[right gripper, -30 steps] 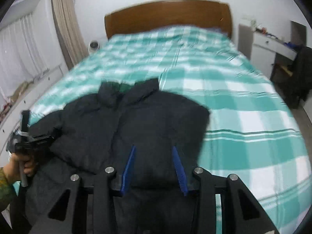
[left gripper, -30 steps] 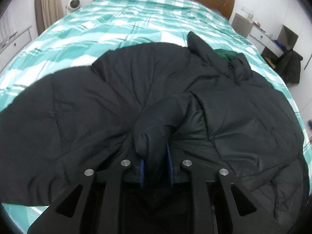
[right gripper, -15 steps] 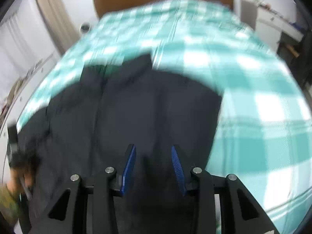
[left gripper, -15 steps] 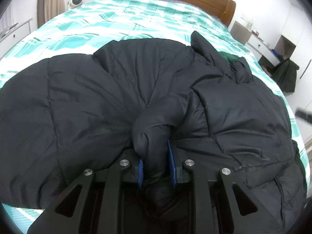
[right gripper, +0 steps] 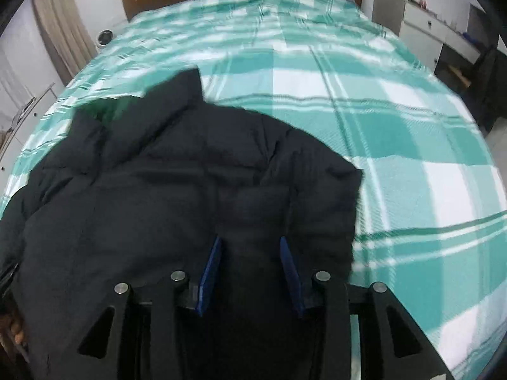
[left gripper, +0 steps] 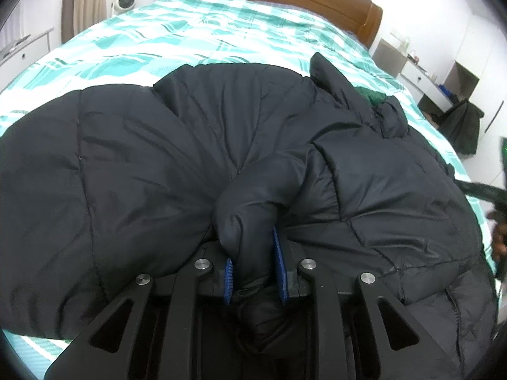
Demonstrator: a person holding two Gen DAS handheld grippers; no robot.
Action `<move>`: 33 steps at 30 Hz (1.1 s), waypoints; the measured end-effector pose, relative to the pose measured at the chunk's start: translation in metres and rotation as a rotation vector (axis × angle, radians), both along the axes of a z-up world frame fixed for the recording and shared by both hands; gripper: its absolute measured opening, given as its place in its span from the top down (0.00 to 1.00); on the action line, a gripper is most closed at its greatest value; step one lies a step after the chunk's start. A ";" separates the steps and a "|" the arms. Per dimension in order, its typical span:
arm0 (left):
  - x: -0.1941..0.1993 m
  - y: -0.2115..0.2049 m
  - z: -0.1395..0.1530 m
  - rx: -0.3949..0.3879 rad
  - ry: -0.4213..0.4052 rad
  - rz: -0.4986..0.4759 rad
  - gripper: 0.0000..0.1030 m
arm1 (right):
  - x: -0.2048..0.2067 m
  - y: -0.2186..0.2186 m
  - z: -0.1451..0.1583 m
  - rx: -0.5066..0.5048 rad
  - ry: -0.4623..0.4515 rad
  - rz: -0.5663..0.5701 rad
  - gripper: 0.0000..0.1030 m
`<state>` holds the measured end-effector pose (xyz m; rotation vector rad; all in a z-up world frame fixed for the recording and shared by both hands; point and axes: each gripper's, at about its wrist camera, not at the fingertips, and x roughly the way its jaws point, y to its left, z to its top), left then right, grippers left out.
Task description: Fold large clothes
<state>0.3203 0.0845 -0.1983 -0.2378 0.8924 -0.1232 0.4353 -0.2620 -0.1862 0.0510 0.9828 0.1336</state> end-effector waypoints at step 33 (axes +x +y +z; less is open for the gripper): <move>-0.160 0.013 0.014 0.040 -0.108 0.029 0.04 | -0.292 0.036 -0.048 0.079 -0.356 0.080 0.19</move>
